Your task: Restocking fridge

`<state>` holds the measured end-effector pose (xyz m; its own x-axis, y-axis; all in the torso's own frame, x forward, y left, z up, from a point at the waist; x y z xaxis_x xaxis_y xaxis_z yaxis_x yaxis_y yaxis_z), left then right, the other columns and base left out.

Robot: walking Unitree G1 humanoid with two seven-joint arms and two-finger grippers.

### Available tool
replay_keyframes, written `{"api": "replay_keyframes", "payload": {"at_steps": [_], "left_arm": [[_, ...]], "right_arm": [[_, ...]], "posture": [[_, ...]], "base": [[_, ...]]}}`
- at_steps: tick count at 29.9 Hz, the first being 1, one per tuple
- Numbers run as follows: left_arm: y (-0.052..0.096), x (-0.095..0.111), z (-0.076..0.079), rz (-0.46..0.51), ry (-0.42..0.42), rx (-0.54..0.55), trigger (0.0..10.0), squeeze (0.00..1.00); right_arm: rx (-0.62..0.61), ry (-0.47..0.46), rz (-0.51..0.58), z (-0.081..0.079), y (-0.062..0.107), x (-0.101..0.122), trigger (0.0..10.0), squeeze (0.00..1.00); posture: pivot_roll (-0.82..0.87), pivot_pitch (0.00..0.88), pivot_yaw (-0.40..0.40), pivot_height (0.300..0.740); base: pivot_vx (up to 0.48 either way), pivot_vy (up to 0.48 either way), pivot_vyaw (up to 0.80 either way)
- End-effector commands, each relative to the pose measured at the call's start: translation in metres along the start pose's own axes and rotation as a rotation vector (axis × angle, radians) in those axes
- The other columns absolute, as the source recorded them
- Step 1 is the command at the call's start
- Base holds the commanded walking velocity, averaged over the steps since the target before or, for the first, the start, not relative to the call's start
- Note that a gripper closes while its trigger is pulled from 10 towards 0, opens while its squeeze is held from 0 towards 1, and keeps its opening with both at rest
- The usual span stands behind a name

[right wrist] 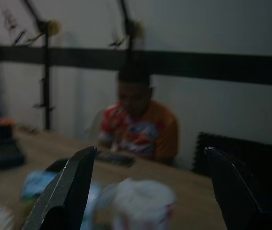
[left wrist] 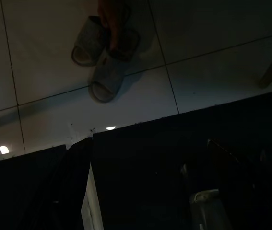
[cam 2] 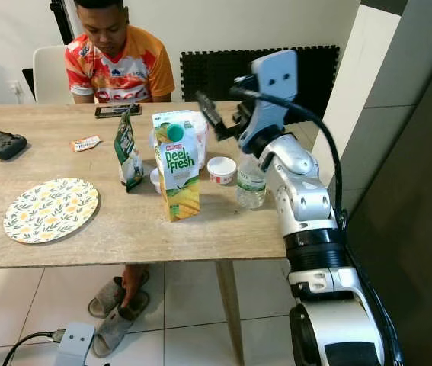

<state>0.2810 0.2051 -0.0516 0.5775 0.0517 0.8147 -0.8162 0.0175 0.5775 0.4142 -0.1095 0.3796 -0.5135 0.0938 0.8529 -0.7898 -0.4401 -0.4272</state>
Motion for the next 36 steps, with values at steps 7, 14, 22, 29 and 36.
{"api": "replay_keyframes", "payload": {"at_steps": [7, 14, 22, 29, 36], "left_arm": [[0.003, -0.014, -0.007, -0.051, 0.005, 0.022, 10.0, 0.0], [0.003, -0.014, -0.008, -0.052, 0.009, 0.023, 10.0, 0.0], [0.003, -0.015, -0.009, -0.056, 0.011, 0.024, 10.0, 0.0], [0.004, -0.018, -0.01, -0.061, 0.019, 0.032, 10.0, 0.0], [0.004, -0.018, -0.011, -0.062, 0.013, 0.032, 10.0, 0.0]], "right_arm": [[-0.099, 0.05, -0.125, 0.023, 0.001, -0.026, 10.0, 0.0], [-0.125, -0.02, -0.193, 0.027, 0.004, -0.046, 10.0, 1.0], [-0.161, -0.039, -0.229, 0.031, 0.005, -0.06, 10.0, 0.0], [-0.193, -0.105, -0.326, 0.027, 0.012, -0.088, 10.0, 0.0], [-0.19, -0.133, -0.385, 0.02, 0.016, -0.106, 10.0, 0.0]], "posture": [[0.05, 0.156, 0.028, 0.74], [0.04, 0.151, 0.035, 0.74], [0.04, 0.147, 0.032, 0.74], [0.04, 0.15, 0.03, 0.74], [0.04, 0.156, 0.029, 0.74]], "base": [[0.0, 0.0, 0.0], [0.0, 0.0, 0.0], [0.0, 0.0, 0.0], [0.0, 0.0, 0.0], [0.0, 0.0, 0.0]]}}
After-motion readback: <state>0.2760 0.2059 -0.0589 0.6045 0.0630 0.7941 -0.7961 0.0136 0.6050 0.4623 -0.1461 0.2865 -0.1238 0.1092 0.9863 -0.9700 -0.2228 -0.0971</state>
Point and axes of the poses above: a point about 5 cm out from each wrist's last joint towards the gripper, its own y axis pointing back from the gripper into the wrist, its own x axis along the axis of the wrist's last joint, z = x × y, the point moved 4 cm from there along -y, pointing out of the wrist towards the gripper, and after that the axes turned 13 degrees about y, right-handed, at the moved point
